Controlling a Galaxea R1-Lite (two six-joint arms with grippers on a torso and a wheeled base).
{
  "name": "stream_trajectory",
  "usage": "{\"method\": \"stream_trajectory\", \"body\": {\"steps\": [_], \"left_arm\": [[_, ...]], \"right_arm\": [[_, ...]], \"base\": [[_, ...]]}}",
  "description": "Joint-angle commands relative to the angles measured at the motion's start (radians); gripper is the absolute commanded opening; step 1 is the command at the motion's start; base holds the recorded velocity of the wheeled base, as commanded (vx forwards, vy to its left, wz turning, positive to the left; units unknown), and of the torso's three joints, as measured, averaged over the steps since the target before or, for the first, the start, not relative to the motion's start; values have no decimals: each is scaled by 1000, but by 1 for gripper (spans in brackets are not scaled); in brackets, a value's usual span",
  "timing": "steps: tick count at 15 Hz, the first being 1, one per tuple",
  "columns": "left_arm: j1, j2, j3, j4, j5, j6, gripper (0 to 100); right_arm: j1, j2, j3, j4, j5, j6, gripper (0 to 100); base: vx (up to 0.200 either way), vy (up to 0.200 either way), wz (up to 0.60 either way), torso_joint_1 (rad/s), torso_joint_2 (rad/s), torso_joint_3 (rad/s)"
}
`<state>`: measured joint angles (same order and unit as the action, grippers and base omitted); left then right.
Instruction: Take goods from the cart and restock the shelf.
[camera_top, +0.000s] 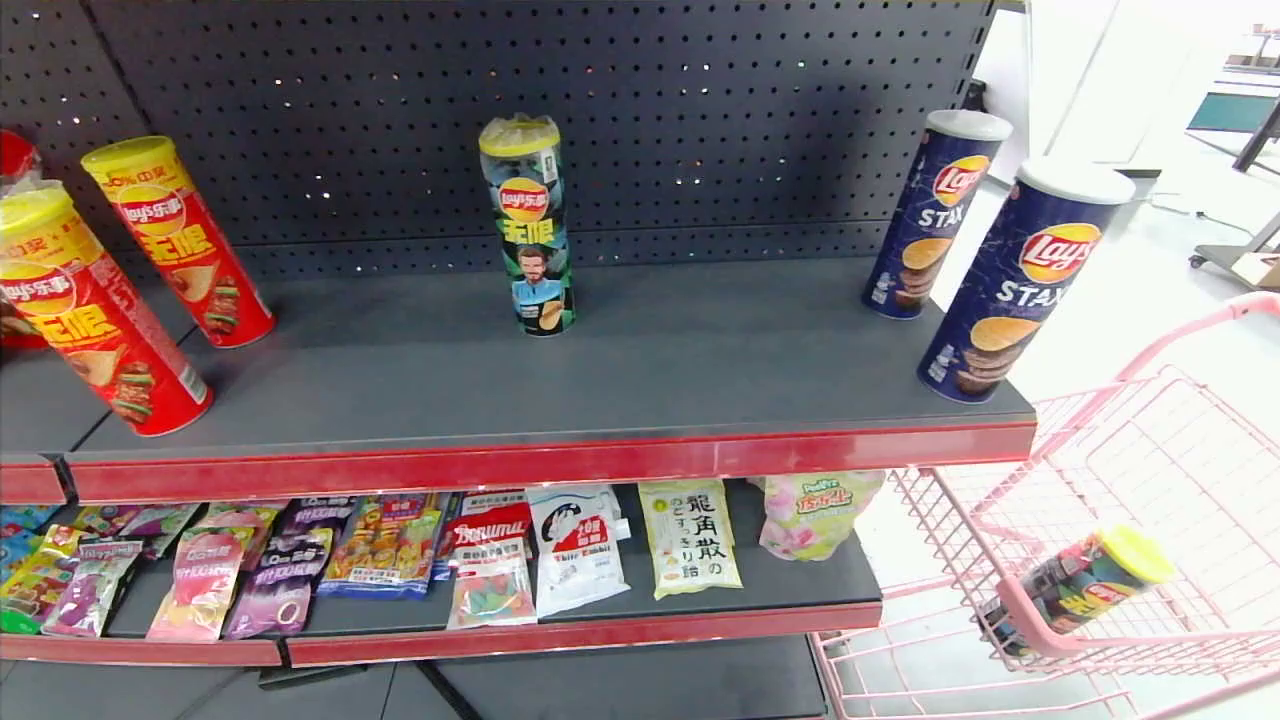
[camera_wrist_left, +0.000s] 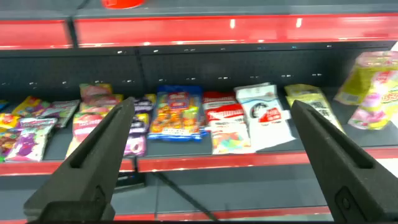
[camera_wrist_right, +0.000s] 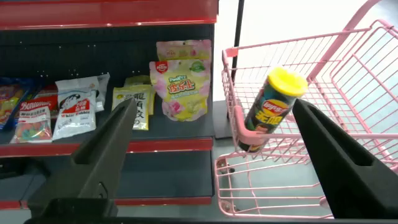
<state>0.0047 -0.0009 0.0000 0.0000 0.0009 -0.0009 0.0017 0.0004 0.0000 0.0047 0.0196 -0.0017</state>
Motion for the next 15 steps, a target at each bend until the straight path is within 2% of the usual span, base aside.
{"method": "stream_trajectory", "body": {"steps": [1, 3, 6, 15], "left_arm": [[1, 1, 0, 0, 1, -1, 100], [0, 1, 0, 0, 1, -1, 100], [0, 1, 0, 0, 1, -1, 100], [0, 1, 0, 0, 1, -1, 100]], "right_arm": [[0, 1, 0, 0, 0, 0, 100], [0, 1, 0, 0, 0, 0, 100], [0, 1, 0, 0, 0, 0, 100], [0, 1, 0, 0, 0, 2, 100]], "base": [[0, -200, 0, 2, 7, 2], [0, -200, 0, -2, 7, 2], [0, 0, 0, 0, 0, 0], [0, 0, -600, 3, 6, 6]]}}
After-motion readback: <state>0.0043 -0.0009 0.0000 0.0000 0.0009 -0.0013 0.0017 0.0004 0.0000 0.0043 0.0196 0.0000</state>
